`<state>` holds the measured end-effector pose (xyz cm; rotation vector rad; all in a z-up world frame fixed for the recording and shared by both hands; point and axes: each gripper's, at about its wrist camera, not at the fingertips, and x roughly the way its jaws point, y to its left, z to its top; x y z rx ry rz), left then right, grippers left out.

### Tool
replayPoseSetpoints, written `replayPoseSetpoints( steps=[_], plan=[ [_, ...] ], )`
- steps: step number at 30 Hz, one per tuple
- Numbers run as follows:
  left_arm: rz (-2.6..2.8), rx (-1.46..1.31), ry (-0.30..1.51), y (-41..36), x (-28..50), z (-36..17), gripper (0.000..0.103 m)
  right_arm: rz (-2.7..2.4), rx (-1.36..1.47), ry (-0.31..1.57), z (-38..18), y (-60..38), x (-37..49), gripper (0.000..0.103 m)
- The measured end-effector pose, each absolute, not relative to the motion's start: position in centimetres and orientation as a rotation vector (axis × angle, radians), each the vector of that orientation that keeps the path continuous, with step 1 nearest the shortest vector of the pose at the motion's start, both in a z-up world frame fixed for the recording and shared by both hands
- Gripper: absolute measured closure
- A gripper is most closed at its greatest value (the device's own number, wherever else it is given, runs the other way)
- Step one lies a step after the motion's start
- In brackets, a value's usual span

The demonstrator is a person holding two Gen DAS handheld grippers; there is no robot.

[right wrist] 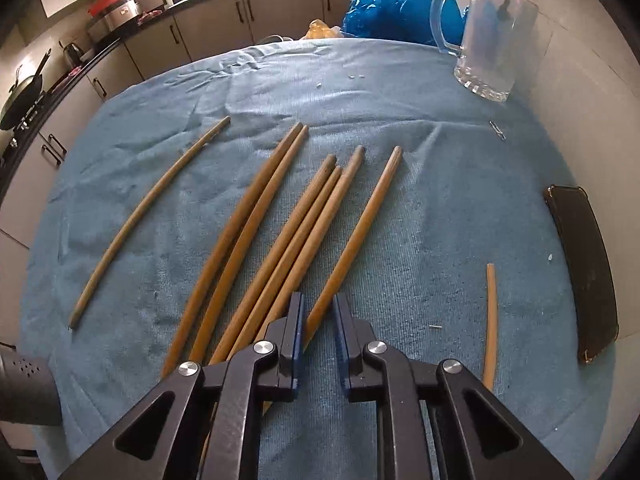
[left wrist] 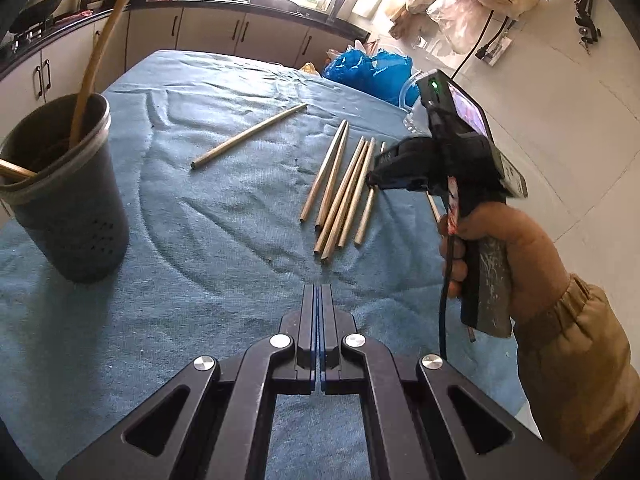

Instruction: Organize utensils

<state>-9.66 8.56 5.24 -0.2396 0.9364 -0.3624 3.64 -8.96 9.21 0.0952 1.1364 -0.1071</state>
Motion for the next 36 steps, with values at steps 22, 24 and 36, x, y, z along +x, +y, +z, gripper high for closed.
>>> replayPoseSetpoints(
  steps=[22, 24, 36],
  plan=[
    [-0.44, -0.099, 1.058, -0.4, -8.2, 3.9, 0.101, 0.019, 0.1, 1.061, 11.7, -17.4, -8.3, 0.071],
    [-0.445, -0.076, 1.065, -1.9, -7.3, 3.6, 0.094, 0.016, 0.084, 1.085, 11.2, -18.4, -6.5, 0.071],
    [-0.389, 0.032, 1.086, -8.0, -2.6, 1.2, 0.095, 0.015, 0.078, 1.121, 8.9, -20.5, -2.0, 0.092]
  ],
)
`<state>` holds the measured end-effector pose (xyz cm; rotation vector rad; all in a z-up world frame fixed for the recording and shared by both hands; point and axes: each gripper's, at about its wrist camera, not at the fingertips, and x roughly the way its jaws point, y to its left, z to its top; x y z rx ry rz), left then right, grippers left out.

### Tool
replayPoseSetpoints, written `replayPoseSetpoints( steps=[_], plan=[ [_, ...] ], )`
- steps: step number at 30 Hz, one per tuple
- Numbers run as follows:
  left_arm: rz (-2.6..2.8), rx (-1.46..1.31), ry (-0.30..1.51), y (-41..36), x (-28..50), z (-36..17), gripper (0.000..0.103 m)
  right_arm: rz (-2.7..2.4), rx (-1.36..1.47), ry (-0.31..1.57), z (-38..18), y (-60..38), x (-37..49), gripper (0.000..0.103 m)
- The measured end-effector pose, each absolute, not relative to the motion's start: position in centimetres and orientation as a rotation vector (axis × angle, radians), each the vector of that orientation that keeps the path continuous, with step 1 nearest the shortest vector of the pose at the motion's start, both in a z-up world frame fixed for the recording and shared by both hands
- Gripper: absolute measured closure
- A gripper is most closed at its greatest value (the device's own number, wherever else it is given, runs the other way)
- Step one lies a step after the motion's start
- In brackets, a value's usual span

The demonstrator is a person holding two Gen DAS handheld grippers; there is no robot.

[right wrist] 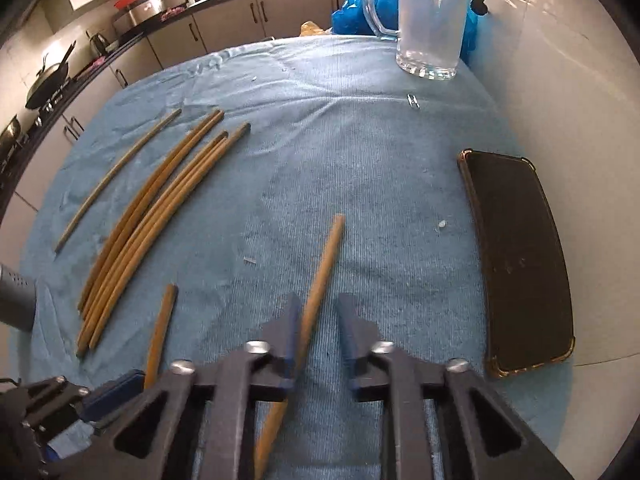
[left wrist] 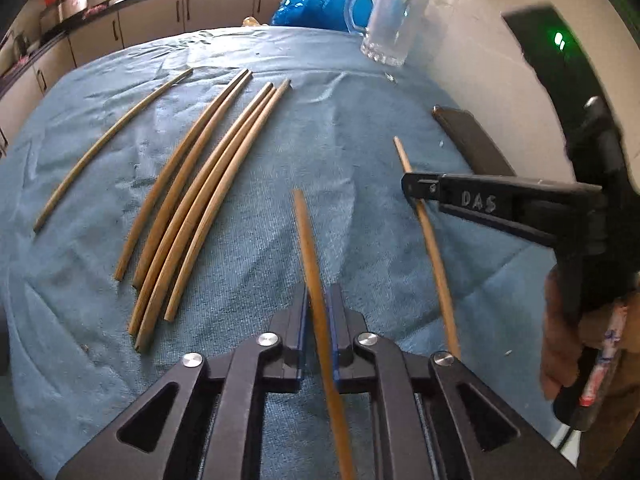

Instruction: Organize utensils

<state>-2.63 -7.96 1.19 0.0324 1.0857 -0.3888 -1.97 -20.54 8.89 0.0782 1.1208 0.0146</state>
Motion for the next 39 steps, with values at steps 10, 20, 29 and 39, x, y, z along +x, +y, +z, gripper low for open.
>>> replayPoseSetpoints(
  steps=[10, 20, 29, 39],
  plan=[
    [-0.488, -0.027, 1.25, -3.3, -6.7, 1.5, 0.096, 0.145, 0.085, 1.259, 8.8, -19.7, -8.7, 0.093],
    [-0.451, -0.001, 1.25, -5.4, -3.9, 1.6, 0.096, 0.101, 0.038, 1.308, 8.7, -18.9, -7.1, 0.09],
    [-0.46, 0.007, 1.227, -6.1, -2.8, 1.4, 0.097, 0.076, -0.021, 1.311, 8.7, -17.6, -5.7, 0.095],
    [-0.454, -0.095, 0.908, 0.0, -8.8, 8.6, 0.097, 0.136, 0.011, 1.022, 14.2, -15.5, -11.0, 0.096]
  ],
)
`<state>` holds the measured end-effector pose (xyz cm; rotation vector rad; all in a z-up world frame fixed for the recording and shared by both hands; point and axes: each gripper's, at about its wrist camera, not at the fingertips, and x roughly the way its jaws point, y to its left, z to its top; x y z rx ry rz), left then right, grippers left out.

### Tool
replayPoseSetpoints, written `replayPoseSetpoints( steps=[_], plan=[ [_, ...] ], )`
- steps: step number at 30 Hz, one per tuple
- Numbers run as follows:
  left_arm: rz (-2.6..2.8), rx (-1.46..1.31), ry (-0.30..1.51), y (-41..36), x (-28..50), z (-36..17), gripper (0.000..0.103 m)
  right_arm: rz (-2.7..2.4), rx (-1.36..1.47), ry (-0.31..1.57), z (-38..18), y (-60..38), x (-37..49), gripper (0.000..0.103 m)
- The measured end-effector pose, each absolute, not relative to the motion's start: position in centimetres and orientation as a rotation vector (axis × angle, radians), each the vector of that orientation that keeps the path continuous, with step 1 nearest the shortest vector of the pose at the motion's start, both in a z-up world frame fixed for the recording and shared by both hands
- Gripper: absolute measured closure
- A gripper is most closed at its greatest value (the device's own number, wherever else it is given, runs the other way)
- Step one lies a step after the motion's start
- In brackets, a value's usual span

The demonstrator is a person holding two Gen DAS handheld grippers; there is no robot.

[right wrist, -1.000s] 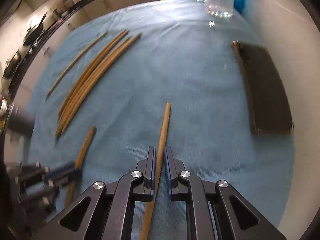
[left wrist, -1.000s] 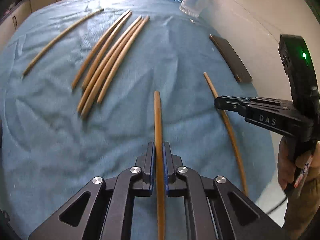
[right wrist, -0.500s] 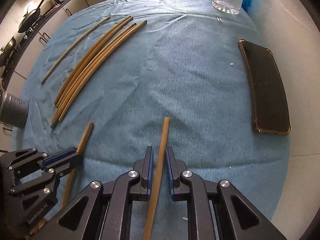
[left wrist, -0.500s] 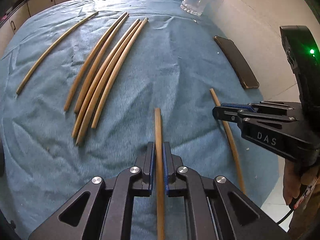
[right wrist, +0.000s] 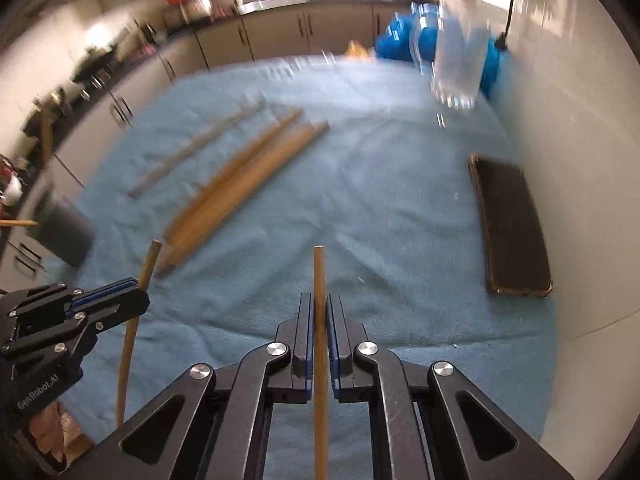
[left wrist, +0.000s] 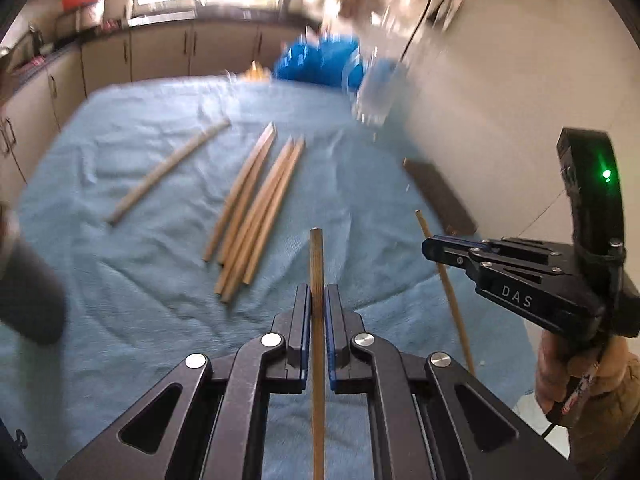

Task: Organize utensils
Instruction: 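Lift both chopsticks upright and carry them over the black holder, then lower the chopsticks into the black holder and open both tools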

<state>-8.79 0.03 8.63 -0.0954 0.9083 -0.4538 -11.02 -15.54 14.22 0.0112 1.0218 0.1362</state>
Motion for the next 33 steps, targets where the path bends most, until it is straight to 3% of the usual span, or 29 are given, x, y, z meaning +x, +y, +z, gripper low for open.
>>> replayPoseSetpoints(
  steps=[14, 33],
  plan=[
    [-0.268, -0.171, 0.525, 11.5, -14.9, 17.6, 0.097, 0.27, 0.029, 0.699, 22.5, -7.9, -15.6, 0.096],
    [-0.026, -0.301, 0.309, 24.0, -10.0, 23.7, 0.097, 0.422, 0.062, 0.488, 30.2, 1.8, -11.6, 0.096]
  ],
)
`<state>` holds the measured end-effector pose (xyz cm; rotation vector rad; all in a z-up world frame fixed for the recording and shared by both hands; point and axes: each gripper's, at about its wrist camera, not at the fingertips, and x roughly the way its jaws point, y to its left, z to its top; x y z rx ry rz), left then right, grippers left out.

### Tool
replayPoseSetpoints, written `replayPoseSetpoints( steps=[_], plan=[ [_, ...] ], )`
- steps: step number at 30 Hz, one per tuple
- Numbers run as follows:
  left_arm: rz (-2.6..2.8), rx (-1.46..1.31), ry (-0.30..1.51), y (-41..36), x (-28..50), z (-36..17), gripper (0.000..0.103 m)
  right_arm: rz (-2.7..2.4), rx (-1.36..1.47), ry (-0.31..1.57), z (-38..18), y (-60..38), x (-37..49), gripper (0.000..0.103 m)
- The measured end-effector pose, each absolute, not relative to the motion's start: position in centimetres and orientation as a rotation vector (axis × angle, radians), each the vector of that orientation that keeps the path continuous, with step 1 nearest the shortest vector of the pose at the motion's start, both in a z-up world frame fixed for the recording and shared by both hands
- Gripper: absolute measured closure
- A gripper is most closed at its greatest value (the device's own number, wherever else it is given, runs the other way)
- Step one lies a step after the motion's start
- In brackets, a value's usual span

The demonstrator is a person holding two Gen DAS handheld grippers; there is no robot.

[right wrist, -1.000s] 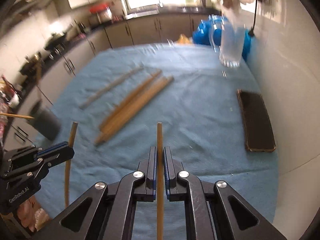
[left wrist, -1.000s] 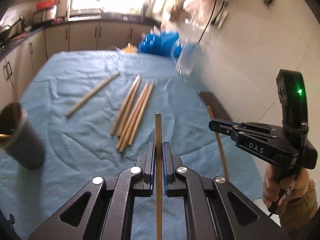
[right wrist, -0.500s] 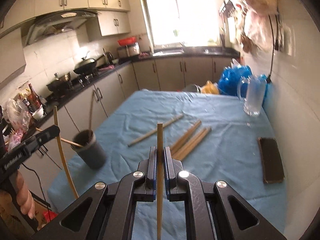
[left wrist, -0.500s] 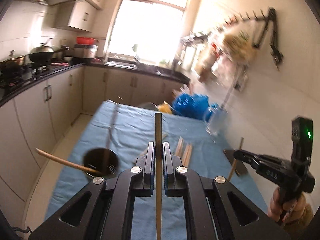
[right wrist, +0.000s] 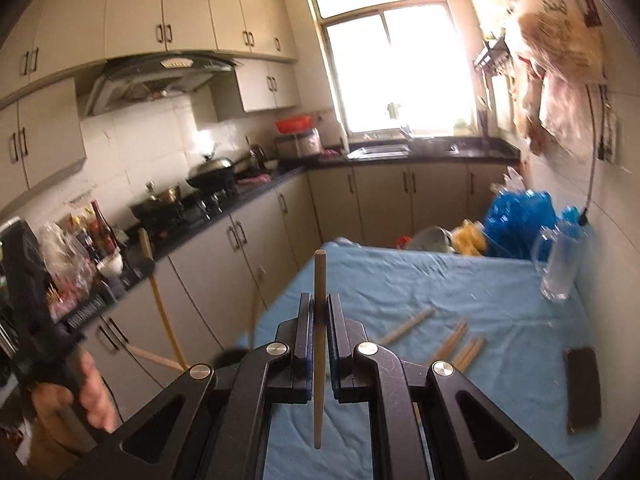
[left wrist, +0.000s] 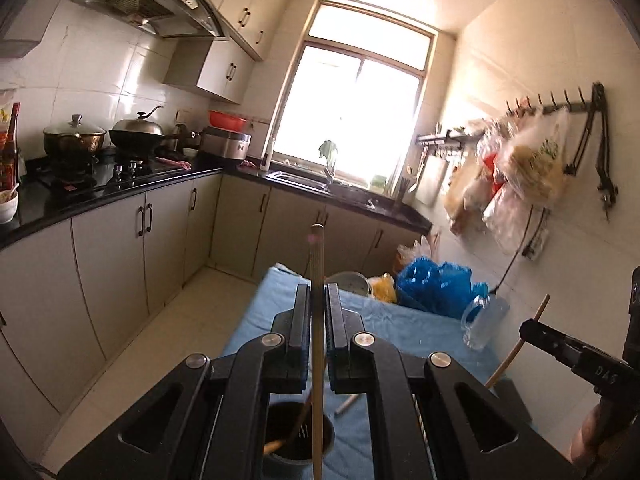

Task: Organize utensils
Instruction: 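Lower the chopsticks into the black holder and open both tools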

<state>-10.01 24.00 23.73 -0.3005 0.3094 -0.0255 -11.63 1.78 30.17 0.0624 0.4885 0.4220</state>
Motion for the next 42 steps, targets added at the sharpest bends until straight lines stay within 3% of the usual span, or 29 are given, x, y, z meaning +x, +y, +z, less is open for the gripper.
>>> replayPoseSetpoints(
  steps=[10, 19, 22, 24, 26, 28, 30, 35, 39, 42],
  plan=[
    [0.029, -0.292, 0.264, 25.9, -7.1, 24.8, 0.097, 0.543, 0.136, 0.443, 32.7, 8.1, -7.7, 0.096],
    [0.042, -0.324, 0.395, 25.9, -4.2, 20.7, 0.097, 0.55, 0.044, 0.644, 25.3, 13.3, -3.2, 0.096],
    [0.028, -0.324, 0.399, 25.9, -4.5, 20.6, 0.085, 0.533, 0.06, 0.682, 23.5, 12.8, -2.1, 0.095],
    [0.014, -0.324, 0.384, 25.9, -5.0, 20.8, 0.067, 0.52, 0.062, 0.693, 22.7, 12.4, -1.4, 0.095],
    [0.004, -0.316, 0.355, 25.9, -5.5, 21.1, 0.064, 0.513, 0.06, 0.689, 22.3, 12.1, -0.9, 0.091],
    [-0.014, -0.288, 0.343, 25.6, -5.9, 21.4, 0.062, 0.508, 0.075, 0.69, 22.2, 11.7, -0.8, 0.067],
    [-0.038, -0.269, 0.345, 25.3, -6.4, 21.6, 0.062, 0.506, 0.102, 0.679, 22.5, 10.9, -0.9, 0.055],
    [-0.101, -0.21, 0.35, 24.4, -8.9, 21.2, 0.061, 0.501, 0.112, 0.667, 23.0, 8.8, -2.4, 0.054],
    [-0.11, -0.193, 0.364, 23.6, -11.0, 20.7, 0.058, 0.453, 0.102, 0.647, 22.6, 5.6, -3.9, 0.042],
    [-0.144, -0.199, 0.394, 22.0, -11.8, 20.2, 0.055, 0.37, 0.083, 0.682, 20.6, 2.0, -4.3, 0.041]
  ],
)
